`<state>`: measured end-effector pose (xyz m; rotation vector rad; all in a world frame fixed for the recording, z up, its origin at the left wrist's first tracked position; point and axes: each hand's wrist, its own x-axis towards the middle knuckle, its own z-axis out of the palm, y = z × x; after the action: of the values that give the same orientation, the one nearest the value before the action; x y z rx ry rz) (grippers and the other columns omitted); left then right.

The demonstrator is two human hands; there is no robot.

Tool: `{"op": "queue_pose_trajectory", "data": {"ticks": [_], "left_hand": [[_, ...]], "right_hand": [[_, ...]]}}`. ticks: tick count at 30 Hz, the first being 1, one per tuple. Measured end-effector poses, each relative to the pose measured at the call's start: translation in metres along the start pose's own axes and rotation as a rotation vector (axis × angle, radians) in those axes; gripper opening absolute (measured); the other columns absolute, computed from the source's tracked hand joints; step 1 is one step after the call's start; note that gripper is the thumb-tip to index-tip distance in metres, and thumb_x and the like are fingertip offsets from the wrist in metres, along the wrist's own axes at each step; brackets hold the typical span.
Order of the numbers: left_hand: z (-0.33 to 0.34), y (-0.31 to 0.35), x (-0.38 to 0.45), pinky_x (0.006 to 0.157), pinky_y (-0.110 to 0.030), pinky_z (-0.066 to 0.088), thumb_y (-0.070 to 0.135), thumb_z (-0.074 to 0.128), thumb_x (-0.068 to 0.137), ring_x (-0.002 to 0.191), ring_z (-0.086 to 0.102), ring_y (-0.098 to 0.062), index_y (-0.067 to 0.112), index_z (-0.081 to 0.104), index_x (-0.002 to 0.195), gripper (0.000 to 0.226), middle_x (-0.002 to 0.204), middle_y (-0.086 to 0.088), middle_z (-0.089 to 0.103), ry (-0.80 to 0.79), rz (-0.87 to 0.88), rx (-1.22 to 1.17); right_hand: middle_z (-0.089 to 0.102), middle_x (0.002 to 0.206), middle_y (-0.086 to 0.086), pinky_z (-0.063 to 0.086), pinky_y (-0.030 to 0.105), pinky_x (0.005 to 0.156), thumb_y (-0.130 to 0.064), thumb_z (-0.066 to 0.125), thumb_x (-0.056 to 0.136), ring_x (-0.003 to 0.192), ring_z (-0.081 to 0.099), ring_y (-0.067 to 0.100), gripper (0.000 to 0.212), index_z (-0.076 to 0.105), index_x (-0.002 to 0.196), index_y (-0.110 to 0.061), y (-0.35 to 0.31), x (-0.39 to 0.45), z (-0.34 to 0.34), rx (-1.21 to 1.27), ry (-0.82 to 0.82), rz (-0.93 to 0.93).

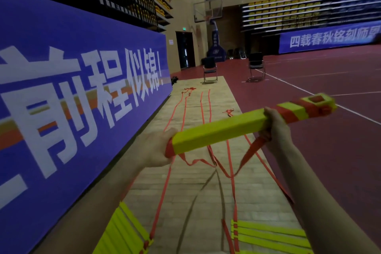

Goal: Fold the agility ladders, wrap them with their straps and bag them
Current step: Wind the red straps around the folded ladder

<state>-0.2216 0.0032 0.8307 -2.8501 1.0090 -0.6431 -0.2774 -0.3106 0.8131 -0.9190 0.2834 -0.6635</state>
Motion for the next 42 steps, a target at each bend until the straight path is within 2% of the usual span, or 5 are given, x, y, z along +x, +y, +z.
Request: {"op": "queue_pose_trajectory", "data": {"ticks": [10,22,27,31,42], "left_hand": [[0.01,0.022,-0.019,0.07,-0.018,0.049,0.003,0.077,0.074,0.08,0.069,-0.007,0.024,0.063,0.093,0.032,0.086,0.0,0.074,-0.595,-0.04,-1.011],[0.026,0.04,-0.013,0.05,-0.032,0.049,0.017,0.086,0.054,0.065,0.063,-0.027,0.019,0.063,0.114,0.064,0.085,-0.007,0.063,0.466,0.073,0.179],[0.014,0.026,-0.005,0.077,-0.035,0.054,0.059,0.073,0.058,0.089,0.062,-0.017,0.037,0.049,0.113,0.064,0.097,0.009,0.063,-0.196,-0.083,-0.332],[0.002,0.028,-0.003,0.064,-0.035,0.058,0.007,0.082,0.07,0.073,0.068,-0.021,0.021,0.062,0.095,0.035,0.084,-0.004,0.068,-0.589,-0.161,-1.06],[0.036,0.036,-0.012,0.052,-0.035,0.05,0.022,0.086,0.059,0.063,0.064,-0.032,0.017,0.065,0.104,0.049,0.081,-0.007,0.067,0.568,-0.029,0.245]], "right_hand": [[0.046,0.048,-0.012,0.04,0.019,0.045,-0.03,0.041,0.104,0.044,0.047,0.001,0.032,0.045,0.075,-0.016,-0.008,-0.009,0.0,-0.063,-0.376,-0.186],[0.051,0.053,0.002,0.027,0.017,0.034,-0.037,0.066,0.085,0.032,0.034,0.007,0.026,0.055,0.083,-0.014,0.019,-0.011,-0.006,-0.308,-0.098,0.182],[0.03,0.042,-0.007,0.023,0.016,0.035,-0.019,0.064,0.087,0.032,0.027,0.007,0.029,0.042,0.069,-0.017,0.021,-0.012,-0.003,-0.026,-0.081,0.003],[0.027,0.047,-0.004,0.027,0.02,0.038,-0.026,0.055,0.096,0.038,0.027,0.008,0.032,0.042,0.069,-0.016,0.021,-0.012,-0.003,0.008,-0.346,-0.057],[0.056,0.054,0.003,0.028,0.019,0.034,-0.038,0.067,0.086,0.034,0.032,0.008,0.029,0.051,0.075,-0.017,0.027,-0.026,0.016,-0.245,-0.195,0.244]]}}
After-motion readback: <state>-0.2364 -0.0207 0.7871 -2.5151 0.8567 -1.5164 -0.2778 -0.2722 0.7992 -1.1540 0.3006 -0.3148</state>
